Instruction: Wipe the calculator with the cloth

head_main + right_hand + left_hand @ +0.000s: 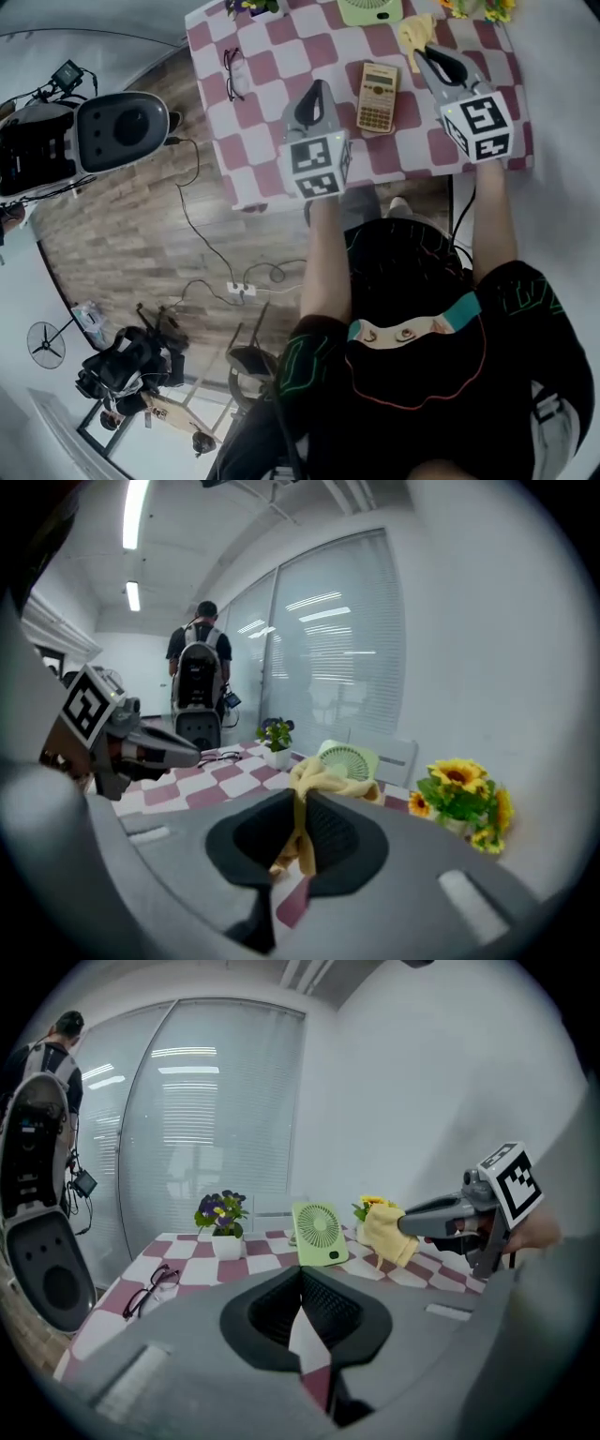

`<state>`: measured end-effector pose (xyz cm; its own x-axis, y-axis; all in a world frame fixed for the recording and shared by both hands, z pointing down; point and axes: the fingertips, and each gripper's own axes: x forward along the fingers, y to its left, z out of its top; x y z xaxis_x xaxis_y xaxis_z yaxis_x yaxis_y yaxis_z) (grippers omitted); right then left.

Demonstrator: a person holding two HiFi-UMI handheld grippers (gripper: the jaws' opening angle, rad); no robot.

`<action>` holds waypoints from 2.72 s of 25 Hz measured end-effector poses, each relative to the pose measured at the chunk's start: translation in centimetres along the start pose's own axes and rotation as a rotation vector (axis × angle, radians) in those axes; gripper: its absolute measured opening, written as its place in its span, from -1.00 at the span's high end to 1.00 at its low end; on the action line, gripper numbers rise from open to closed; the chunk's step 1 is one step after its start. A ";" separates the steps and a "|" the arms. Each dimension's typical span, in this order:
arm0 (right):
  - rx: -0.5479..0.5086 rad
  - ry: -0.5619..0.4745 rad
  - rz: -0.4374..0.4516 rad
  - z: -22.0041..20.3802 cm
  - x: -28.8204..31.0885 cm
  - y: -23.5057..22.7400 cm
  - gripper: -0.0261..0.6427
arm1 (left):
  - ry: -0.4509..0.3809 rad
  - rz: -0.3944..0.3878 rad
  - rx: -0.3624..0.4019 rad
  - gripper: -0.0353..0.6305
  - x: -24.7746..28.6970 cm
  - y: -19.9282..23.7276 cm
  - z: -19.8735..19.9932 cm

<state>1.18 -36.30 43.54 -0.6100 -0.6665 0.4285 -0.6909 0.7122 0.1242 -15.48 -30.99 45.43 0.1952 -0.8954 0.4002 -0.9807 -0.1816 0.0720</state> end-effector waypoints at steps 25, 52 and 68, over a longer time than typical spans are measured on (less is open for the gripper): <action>-0.648 0.308 0.440 -8.5 7.3 7.8 0.81 | 0.048 0.188 -0.139 0.86 0.9 2.2 -4.7; -0.632 0.278 0.587 -9.9 2.4 13.1 0.81 | 0.049 0.264 -0.191 0.86 -2.5 0.6 -6.3; -0.611 0.248 0.688 -10.9 -0.7 17.4 0.81 | 0.012 0.341 -0.215 0.86 -5.3 0.5 -6.9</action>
<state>-6.20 -21.03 55.19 -0.6592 -0.0429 0.7507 0.1535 0.9697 0.1901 -17.09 -23.52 49.61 -0.1406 -0.8844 0.4450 -0.9689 0.2154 0.1220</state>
